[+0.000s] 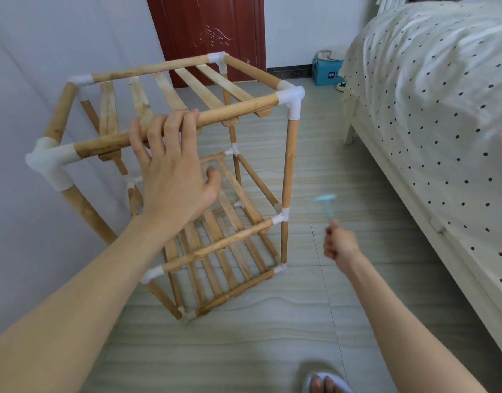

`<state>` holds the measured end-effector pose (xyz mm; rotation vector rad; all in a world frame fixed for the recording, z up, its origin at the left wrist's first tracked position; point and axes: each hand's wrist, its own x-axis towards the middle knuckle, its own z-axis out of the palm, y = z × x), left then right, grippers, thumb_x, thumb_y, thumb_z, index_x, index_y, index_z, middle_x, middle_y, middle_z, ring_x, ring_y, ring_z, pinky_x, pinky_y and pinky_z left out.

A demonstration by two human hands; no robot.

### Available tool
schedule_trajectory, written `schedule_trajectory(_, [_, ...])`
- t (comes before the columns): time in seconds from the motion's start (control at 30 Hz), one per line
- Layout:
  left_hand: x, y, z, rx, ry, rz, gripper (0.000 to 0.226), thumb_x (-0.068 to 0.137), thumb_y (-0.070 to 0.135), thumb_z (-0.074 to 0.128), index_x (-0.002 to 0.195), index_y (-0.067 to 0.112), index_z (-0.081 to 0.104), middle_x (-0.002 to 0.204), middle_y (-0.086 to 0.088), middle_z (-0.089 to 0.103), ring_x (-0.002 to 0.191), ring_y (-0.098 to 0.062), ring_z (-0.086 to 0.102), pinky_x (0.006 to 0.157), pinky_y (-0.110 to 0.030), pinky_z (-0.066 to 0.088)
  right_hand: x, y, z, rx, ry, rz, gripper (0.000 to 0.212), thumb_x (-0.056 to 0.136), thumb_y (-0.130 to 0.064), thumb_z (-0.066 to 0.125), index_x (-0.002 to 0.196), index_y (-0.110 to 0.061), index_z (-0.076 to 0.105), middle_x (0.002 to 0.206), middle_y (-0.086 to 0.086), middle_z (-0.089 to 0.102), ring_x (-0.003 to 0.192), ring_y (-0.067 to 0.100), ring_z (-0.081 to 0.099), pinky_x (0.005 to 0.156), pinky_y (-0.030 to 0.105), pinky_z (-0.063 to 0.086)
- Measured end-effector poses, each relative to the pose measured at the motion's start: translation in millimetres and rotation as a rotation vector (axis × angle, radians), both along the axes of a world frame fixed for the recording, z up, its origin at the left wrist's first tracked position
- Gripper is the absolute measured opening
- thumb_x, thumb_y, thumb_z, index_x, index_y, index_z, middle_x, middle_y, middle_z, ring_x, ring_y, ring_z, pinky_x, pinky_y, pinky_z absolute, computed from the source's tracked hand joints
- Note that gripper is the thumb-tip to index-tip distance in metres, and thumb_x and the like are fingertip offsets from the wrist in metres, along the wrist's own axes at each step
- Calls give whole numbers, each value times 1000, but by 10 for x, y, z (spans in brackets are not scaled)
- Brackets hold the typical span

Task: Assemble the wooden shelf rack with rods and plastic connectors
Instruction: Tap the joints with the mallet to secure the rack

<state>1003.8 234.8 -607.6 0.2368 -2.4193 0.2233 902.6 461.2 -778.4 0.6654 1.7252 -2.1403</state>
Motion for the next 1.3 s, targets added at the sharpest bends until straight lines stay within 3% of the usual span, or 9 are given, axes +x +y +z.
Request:
schedule_trajectory(0.17, [-10, 10, -5, 4, 5, 3, 73, 73, 35, 47, 138, 4, 34, 136, -16, 39, 129, -34, 27, 113, -53, 0, -129, 71, -9, 58, 38, 339, 38, 103, -32, 27, 69, -17, 37, 39, -8, 26, 29, 7, 21, 32, 14, 17])
schedule_trajectory(0.3, [-23, -5, -14, 5, 22, -1, 73, 73, 35, 47, 137, 4, 34, 135, -17, 39, 129, -32, 25, 113, -53, 0, -86, 57, -2, 111, 87, 88, 38, 103, -25, 23, 67, -19, 31, 37, -7, 27, 25, 4, 22, 30, 11, 15])
schedule_trajectory(0.4, [-31, 5, -14, 12, 21, -2, 73, 73, 35, 47, 137, 4, 34, 135, -17, 39, 129, -32, 25, 113, -54, 1, 118, 22, -125, 80, 41, 290, 37, 103, -30, 27, 69, -18, 35, 40, -9, 28, 31, 7, 22, 33, 16, 18])
schedule_trajectory(0.53, [-37, 12, -24, 6, 21, 5, 73, 73, 36, 46, 138, 3, 33, 136, -17, 39, 129, -32, 23, 112, -55, 1, 204, -16, -103, -14, 35, -164, 39, 103, -30, 21, 68, -18, 31, 47, -1, 34, 26, 5, 27, 31, 13, 19])
schedule_trajectory(0.67, [-39, 17, -24, 6, 11, 22, 74, 74, 38, 46, 138, 4, 32, 137, -17, 38, 131, -34, 26, 113, -55, 1, 554, -312, -221, -40, 44, 231, 38, 103, -29, 24, 71, -16, 36, 46, -3, 40, 38, 10, 38, 39, 22, 27])
schedule_trajectory(0.8, [-47, 40, -23, 12, 8, 18, 74, 74, 37, 48, 138, 3, 32, 137, -17, 37, 131, -36, 26, 113, -54, 0, 532, -404, -143, -72, 37, -141, 38, 103, -29, 24, 68, -18, 34, 46, -5, 34, 39, 9, 30, 39, 20, 25])
schedule_trajectory(1.0, [-75, 33, 9, 25, 5, 20, 76, 73, 38, 47, 139, 6, 32, 136, -18, 36, 128, -38, 27, 111, -53, 0, 656, -565, -108, 48, 15, 214, 35, 103, -27, 23, 75, -17, 42, 51, 0, 43, 42, 12, 42, 42, 23, 34])
schedule_trajectory(1.13, [-119, 74, 43, 66, 14, 20, 72, 71, 40, 46, 136, 9, 37, 132, -18, 39, 126, -38, 31, 110, -54, 3, 293, -447, -20, 82, 160, -70, 44, 103, -30, 21, 72, -12, 46, 70, 7, 54, 64, 19, 50, 68, 33, 45])
schedule_trajectory(1.3, [-113, 20, -14, 18, 7, 5, 73, 71, 39, 50, 135, 6, 38, 133, -19, 39, 126, -36, 28, 110, -56, 2, -217, -528, 319, -3, 366, 22, 38, 103, -33, 20, 87, -20, 52, 115, 1, 57, 115, 20, 50, 91, 27, 40])
